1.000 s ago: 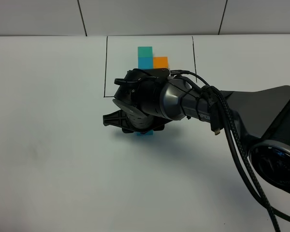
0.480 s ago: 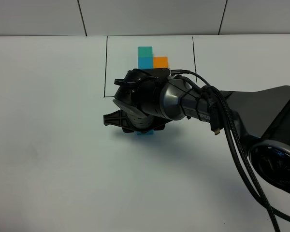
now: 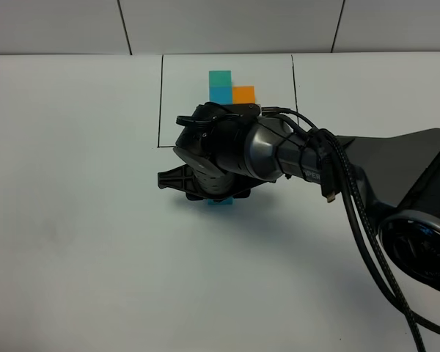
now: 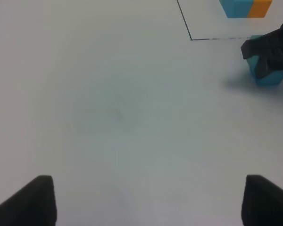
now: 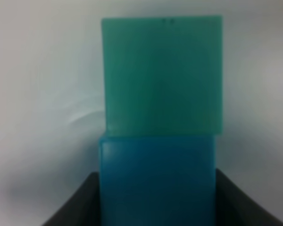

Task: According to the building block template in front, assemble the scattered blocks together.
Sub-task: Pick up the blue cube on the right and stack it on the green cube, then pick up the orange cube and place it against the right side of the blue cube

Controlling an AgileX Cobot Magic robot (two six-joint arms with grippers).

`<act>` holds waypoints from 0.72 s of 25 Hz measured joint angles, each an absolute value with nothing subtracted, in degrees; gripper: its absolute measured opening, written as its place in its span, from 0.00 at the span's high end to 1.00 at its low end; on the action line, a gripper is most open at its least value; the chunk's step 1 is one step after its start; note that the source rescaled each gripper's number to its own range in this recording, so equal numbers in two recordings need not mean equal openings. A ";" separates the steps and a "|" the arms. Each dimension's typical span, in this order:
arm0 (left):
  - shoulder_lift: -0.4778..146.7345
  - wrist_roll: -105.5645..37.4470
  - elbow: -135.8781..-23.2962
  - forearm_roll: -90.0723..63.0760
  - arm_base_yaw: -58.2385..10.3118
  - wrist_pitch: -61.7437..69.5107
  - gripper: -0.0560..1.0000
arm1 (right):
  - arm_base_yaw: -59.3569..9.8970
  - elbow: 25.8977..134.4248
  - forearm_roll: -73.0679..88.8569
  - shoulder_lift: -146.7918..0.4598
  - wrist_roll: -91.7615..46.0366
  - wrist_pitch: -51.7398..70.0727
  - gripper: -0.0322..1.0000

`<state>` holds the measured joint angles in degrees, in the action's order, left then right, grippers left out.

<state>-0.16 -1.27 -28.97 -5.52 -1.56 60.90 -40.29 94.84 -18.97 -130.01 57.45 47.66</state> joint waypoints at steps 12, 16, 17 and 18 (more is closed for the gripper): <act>-0.16 -1.27 -28.97 -5.52 -1.56 60.90 0.17 | -40.25 94.77 -17.35 -130.37 56.26 47.04 0.82; -0.16 -1.27 -28.97 -5.52 -1.56 60.90 0.17 | -40.25 94.73 -16.85 -129.97 53.43 46.08 0.50; -0.16 -1.27 -28.97 -5.52 -1.56 60.90 0.17 | -40.25 94.73 -16.79 -129.77 52.77 45.94 0.39; -0.16 -1.27 -28.97 -5.52 -1.56 60.90 0.17 | -40.25 94.73 -16.73 -129.48 52.30 45.81 0.28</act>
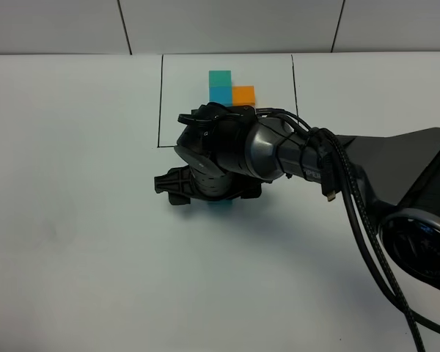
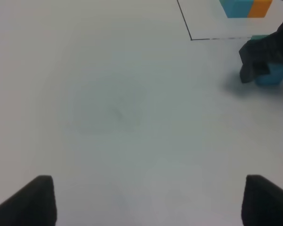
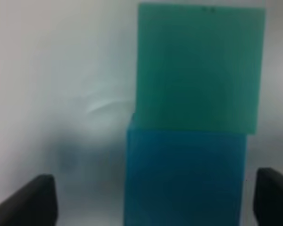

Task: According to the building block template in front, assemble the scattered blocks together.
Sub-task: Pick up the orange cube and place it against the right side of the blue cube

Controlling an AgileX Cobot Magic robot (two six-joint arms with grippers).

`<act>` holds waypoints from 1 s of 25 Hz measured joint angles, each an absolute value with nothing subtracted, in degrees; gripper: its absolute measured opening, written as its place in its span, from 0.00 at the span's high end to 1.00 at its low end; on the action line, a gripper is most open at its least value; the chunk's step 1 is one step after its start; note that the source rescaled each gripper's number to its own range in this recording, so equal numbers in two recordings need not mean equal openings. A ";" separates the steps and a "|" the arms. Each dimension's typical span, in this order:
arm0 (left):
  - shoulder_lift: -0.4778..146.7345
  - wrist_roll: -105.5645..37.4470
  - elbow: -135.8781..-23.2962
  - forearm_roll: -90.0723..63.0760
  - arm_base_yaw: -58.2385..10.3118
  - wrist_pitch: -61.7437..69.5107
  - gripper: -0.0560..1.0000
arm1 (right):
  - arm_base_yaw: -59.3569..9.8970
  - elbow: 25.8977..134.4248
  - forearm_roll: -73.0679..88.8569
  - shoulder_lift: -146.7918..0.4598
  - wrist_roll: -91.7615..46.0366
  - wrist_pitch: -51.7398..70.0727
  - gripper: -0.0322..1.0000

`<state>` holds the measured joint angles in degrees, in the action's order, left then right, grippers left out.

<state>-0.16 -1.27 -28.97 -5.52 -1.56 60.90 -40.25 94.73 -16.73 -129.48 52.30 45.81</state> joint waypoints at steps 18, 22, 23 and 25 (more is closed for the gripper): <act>-0.16 -1.22 -28.97 -5.52 -1.56 60.90 0.17 | -29.67 72.42 -11.50 -106.47 31.79 48.64 0.00; -0.16 -1.22 -28.97 -5.52 -1.56 60.90 0.17 | -22.77 61.36 -11.38 -97.42 28.98 46.58 0.01; -0.16 -1.22 -28.97 -5.52 -1.56 60.90 0.17 | -20.72 58.65 -11.16 -95.34 27.68 46.39 0.01; -0.16 -1.22 -28.97 -5.52 -1.56 60.90 0.17 | -16.84 54.31 -10.08 -92.15 24.62 46.32 0.04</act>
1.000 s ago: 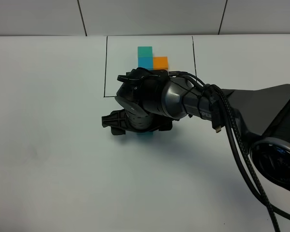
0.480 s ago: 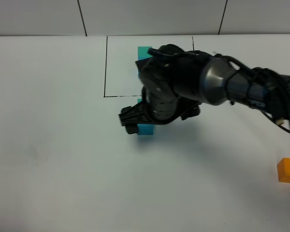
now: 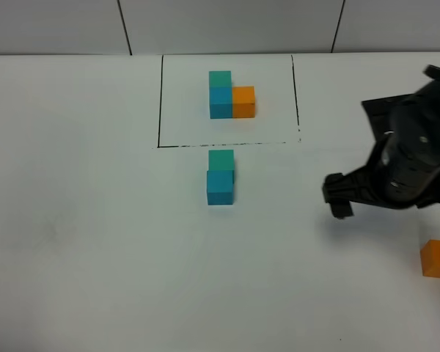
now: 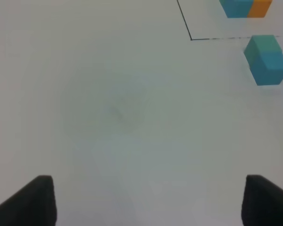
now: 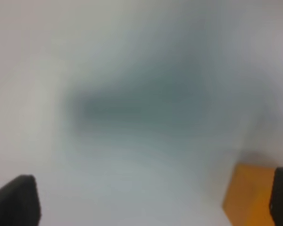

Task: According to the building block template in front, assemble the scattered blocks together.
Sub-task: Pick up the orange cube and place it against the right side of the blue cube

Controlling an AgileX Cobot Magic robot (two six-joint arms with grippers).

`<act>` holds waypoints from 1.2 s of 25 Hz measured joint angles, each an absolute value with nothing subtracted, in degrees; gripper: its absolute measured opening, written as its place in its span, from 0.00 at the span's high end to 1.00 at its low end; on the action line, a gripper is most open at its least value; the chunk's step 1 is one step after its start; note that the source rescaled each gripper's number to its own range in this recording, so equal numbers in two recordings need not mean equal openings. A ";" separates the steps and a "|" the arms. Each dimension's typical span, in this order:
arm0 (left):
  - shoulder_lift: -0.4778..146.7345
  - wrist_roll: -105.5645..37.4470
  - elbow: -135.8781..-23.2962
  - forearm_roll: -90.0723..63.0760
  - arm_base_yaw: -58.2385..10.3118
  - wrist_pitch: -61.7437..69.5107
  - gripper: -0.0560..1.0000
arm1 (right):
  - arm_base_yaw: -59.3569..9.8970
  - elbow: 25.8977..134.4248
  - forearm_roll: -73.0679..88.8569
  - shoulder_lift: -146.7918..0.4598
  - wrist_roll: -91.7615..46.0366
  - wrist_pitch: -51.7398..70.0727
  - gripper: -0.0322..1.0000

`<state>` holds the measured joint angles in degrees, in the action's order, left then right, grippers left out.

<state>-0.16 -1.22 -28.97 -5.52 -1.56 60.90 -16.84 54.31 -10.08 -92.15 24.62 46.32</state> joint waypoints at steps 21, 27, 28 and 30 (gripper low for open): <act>-0.16 -1.22 -28.97 -5.52 -1.56 60.90 0.17 | 6.16 37.05 3.24 -89.19 -1.83 33.96 0.11; -0.16 -1.22 -28.97 -5.52 -1.56 60.90 0.17 | 6.21 36.70 3.53 -89.54 -1.97 31.96 0.16; -0.16 -1.22 -28.97 -5.52 -1.56 60.90 0.17 | 6.21 36.63 3.53 -89.85 -1.97 31.96 0.18; -0.16 -1.22 -28.97 -5.52 -1.56 60.90 0.17 | 6.21 36.57 3.60 -90.94 -1.97 32.05 0.21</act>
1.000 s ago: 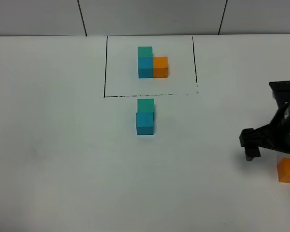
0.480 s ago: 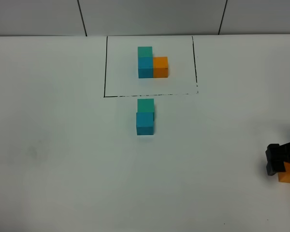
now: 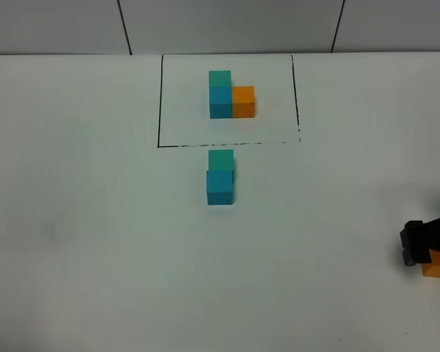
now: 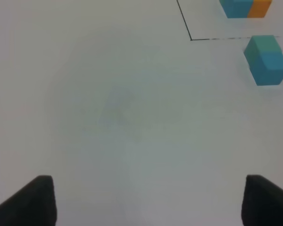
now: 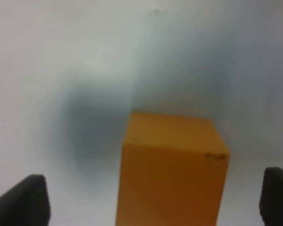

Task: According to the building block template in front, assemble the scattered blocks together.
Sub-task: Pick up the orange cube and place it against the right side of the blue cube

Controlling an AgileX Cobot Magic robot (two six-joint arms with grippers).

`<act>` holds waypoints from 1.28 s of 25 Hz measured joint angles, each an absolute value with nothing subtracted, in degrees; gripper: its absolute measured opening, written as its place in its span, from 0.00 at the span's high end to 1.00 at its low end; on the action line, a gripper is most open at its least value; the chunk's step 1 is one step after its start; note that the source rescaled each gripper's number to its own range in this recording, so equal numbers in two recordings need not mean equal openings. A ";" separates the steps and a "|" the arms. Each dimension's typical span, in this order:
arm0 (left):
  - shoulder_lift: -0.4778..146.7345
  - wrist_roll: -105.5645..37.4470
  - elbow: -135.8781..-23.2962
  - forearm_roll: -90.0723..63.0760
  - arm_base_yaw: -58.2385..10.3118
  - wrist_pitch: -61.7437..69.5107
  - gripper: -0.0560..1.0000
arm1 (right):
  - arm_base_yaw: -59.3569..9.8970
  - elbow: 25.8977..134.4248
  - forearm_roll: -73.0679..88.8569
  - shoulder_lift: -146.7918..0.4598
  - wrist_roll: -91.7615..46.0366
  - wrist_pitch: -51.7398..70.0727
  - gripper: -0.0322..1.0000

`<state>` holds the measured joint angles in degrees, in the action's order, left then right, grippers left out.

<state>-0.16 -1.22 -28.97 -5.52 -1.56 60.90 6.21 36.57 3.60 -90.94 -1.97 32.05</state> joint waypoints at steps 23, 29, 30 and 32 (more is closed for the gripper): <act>-0.16 -1.22 -28.97 -5.52 -1.56 60.90 0.17 | 6.21 37.62 5.89 -96.17 -0.95 32.23 0.96; -0.16 -1.22 -28.97 -5.52 -1.56 60.90 0.17 | 3.00 43.15 -3.84 -96.17 -6.47 40.51 0.96; -0.16 -1.22 -28.97 -5.52 -1.56 60.90 0.17 | 1.23 43.86 -5.70 -96.17 -9.81 41.48 0.96; -0.16 -1.22 -28.97 -5.52 -1.56 60.90 0.17 | -2.65 45.61 -7.75 -96.29 -18.31 42.70 0.96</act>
